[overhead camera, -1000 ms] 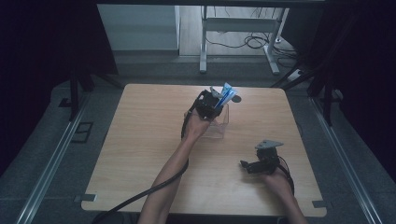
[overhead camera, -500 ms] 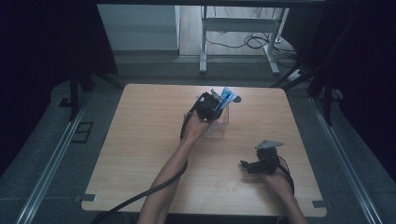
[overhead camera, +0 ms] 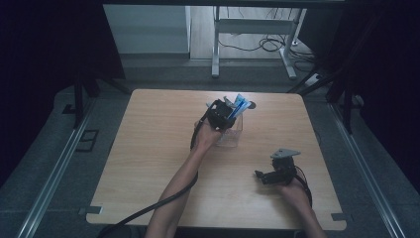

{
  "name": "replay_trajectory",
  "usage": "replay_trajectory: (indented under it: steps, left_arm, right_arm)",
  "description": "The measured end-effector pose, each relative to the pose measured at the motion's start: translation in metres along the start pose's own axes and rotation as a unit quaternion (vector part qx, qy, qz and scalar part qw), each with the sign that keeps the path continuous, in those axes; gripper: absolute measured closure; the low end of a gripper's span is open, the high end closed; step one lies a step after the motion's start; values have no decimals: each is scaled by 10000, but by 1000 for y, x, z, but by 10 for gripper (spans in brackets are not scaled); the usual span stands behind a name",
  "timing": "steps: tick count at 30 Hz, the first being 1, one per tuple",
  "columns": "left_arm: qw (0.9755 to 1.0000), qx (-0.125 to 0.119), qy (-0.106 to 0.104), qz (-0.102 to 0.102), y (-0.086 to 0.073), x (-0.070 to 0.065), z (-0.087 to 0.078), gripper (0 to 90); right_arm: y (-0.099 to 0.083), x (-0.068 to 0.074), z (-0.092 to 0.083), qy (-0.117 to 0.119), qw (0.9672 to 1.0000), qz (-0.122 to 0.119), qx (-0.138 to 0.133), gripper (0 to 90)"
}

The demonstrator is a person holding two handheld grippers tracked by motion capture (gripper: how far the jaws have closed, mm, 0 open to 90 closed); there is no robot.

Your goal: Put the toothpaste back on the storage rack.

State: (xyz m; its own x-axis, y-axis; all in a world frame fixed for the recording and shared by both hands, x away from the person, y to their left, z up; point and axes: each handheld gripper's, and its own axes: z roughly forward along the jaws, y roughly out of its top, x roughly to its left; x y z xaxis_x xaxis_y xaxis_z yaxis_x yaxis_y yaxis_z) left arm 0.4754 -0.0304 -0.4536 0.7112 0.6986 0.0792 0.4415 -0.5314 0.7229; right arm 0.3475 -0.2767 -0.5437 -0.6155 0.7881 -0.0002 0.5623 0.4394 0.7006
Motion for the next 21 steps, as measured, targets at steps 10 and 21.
replay_trajectory:
  steps: [10, 21]
  left_arm:
    - [10000, 33, 25, -14, 1, -1, 0, 681]
    - [9991, -340, -96, -238, 4, 0, -12, 547]
  right_arm:
    - [0, 0, 0, 0, 10000, -1, 1, 7]
    - [0, 0, 0, -1, 10000, -5, 0, 7]
